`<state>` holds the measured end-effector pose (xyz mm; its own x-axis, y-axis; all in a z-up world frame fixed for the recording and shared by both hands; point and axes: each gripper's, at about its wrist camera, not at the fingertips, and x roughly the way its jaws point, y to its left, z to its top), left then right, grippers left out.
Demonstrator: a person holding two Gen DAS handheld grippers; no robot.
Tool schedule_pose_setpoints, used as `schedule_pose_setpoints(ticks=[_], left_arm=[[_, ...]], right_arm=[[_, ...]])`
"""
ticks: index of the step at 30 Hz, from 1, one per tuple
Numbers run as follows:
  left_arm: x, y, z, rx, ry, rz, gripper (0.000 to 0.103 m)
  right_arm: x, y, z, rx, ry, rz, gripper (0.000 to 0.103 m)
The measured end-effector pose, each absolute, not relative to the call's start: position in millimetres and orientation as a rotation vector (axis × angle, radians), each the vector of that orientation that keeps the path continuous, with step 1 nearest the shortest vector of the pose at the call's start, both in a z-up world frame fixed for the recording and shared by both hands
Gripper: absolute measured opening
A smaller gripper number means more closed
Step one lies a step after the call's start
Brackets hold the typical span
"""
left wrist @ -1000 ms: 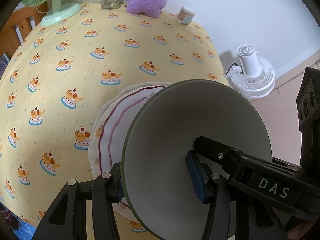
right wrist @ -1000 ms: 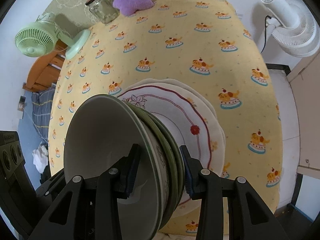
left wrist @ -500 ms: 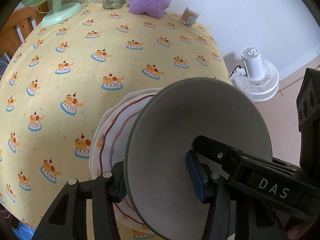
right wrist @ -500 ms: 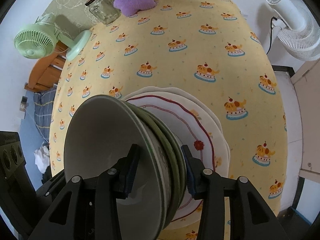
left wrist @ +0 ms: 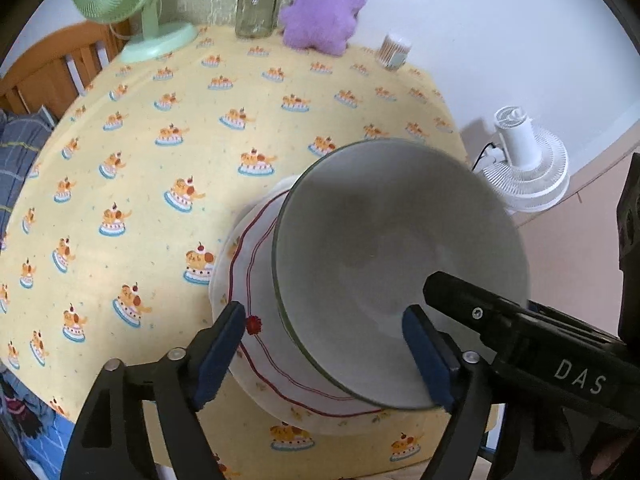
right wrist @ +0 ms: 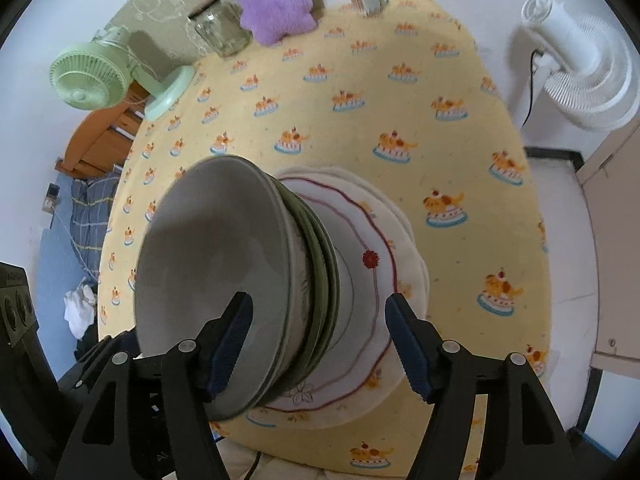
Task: Organize plates and bowls
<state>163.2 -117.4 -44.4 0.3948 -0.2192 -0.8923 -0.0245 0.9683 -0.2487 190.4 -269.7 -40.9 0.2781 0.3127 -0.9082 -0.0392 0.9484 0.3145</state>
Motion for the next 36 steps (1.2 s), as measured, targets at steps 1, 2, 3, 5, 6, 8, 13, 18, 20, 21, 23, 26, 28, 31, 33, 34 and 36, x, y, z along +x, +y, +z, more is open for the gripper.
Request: schedule_pose_setpoints(ticks=[1,2,3,5,6,8,13,18,20,21,23,26,28,31,33,34,36], left_arm=[[161.5,-117.8,-40.5,-0.228,1.148,-0.131,0.085],[160.7,-117.7,-37.7,-0.221,1.138,-0.135,0.085],[158.6,-116.5,-32.0,-0.209,1.116,-0.146,0.086],[156.0,-113.3,-23.9,-0.197,1.089,-0.160,0.087],[154.1,-110.2,-18.9,-0.188,1.070,-0.169,0.087],[150.0,-102.2,-9.3,-0.164,1.033,-0.179,0.087],[139.7,-70.6,5.6,-0.102,0.949,-0.187,0.087],[124.6,-20.1,11.0,-0.046,0.883,-0.165,0.088],[119.6,-4.0,12.4,-0.037,0.861,-0.165,0.089],[116.5,8.8,12.6,-0.031,0.844,-0.165,0.090],[111.2,25.3,12.6,-0.017,0.816,-0.167,0.091],[102.1,45.6,12.3,0.009,0.770,-0.156,0.092],[94.0,57.3,11.0,0.021,0.732,-0.137,0.095],[83.0,68.7,4.1,0.034,0.696,-0.127,0.101],[78.5,72.9,-4.6,0.023,0.697,-0.140,0.102],[76.8,75.1,-9.6,0.009,0.698,-0.149,0.102],[73.7,75.0,-18.0,-0.003,0.709,-0.149,0.102]], right_arm=[[187.8,-269.4,-36.4,0.241,1.254,0.232,0.072],[185.3,-269.0,-31.3,0.230,1.236,0.220,0.072],[182.7,-268.5,-26.7,0.223,1.219,0.210,0.072],[176.6,-266.2,-14.0,0.211,1.174,0.186,0.072],[174.0,-264.1,-8.9,0.203,1.155,0.176,0.072],[166.5,-256.0,3.4,0.178,1.107,0.141,0.072],[145.6,-232.3,22.3,0.155,1.014,0.055,0.072],[125.4,-196.2,27.5,0.168,0.962,-0.014,0.072],[118.3,-181.3,28.2,0.159,0.943,-0.037,0.072],[113.1,-170.7,27.8,0.149,0.928,-0.053,0.072],[105.3,-155.1,26.3,0.138,0.907,-0.073,0.072],[94.0,-136.2,21.6,0.138,0.882,-0.088,0.072],[87.8,-126.1,19.1,0.137,0.872,-0.096,0.072],[75.5,-112.9,14.9,0.119,0.824,-0.101,0.073],[66.8,-109.9,7.8,0.133,0.782,-0.100,0.081],[63.6,-110.1,4.2,0.141,0.769,-0.107,0.083],[56.8,-109.2,-4.9,0.146,0.759,-0.117,0.084]])
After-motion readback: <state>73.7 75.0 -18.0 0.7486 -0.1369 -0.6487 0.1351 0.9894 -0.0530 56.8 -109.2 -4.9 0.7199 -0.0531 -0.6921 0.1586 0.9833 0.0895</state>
